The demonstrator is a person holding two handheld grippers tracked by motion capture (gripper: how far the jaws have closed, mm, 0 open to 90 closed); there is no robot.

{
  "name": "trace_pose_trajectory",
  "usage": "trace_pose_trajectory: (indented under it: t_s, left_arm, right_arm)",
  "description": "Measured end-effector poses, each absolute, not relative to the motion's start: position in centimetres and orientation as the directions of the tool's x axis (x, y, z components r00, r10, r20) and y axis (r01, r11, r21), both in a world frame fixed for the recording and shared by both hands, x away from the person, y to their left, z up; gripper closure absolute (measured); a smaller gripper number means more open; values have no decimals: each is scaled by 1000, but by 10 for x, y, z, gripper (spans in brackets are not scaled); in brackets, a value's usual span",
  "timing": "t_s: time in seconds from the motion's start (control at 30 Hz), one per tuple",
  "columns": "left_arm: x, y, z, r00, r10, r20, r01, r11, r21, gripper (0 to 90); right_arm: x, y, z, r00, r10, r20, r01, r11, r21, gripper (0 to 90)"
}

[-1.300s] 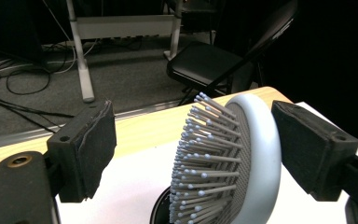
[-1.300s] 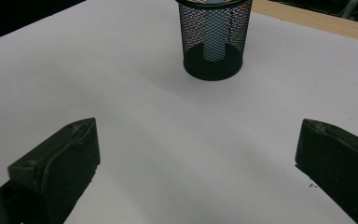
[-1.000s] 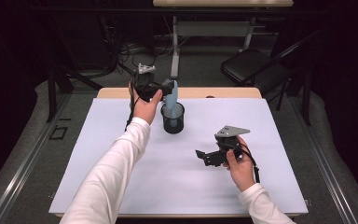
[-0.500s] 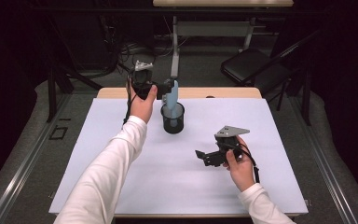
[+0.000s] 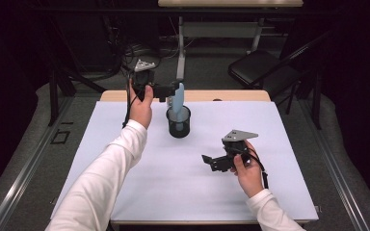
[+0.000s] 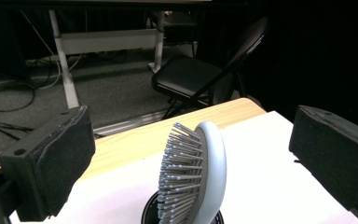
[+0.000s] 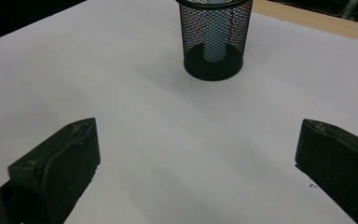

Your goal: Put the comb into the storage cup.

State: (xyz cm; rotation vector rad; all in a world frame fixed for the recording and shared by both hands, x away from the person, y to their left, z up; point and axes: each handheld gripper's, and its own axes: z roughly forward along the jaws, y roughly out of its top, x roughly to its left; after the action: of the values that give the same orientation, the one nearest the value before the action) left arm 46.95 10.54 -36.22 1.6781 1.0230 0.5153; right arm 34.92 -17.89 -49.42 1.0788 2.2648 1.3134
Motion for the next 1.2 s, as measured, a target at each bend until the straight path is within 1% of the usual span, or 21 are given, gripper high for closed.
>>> trace_pose_trajectory:
  t_s: [0.13, 0.33, 0.6, 0.87, 1.07, 1.2]
  left_arm:
    - [464, 107, -357, 546, 828, -130, 366, -96, 925, 4]
    - [457, 114, -349, 556, 822, -126, 374, -112, 921, 4]
    - [443, 121, -343, 598, 788, -148, 384, -120, 915, 4]
    - [433, 126, -339, 624, 769, -136, 377, -144, 915, 5]
    - [425, 131, -336, 622, 775, -111, 366, -162, 916, 5]
    - [422, 133, -335, 631, 768, -111, 373, -174, 911, 5]
  right_arm:
    - [349, -179, -494, -670, 736, 101, 453, 297, 841, 0]
    - [348, -181, -493, -669, 736, 103, 449, 290, 845, 0]
    - [346, -181, -491, -673, 732, 107, 446, 286, 848, 0]
    - [344, -186, -491, -662, 740, 116, 455, 274, 847, 0]
    - [343, -188, -488, -662, 741, 117, 450, 267, 852, 0]
    - [343, -186, -488, -664, 739, 112, 446, 272, 853, 0]
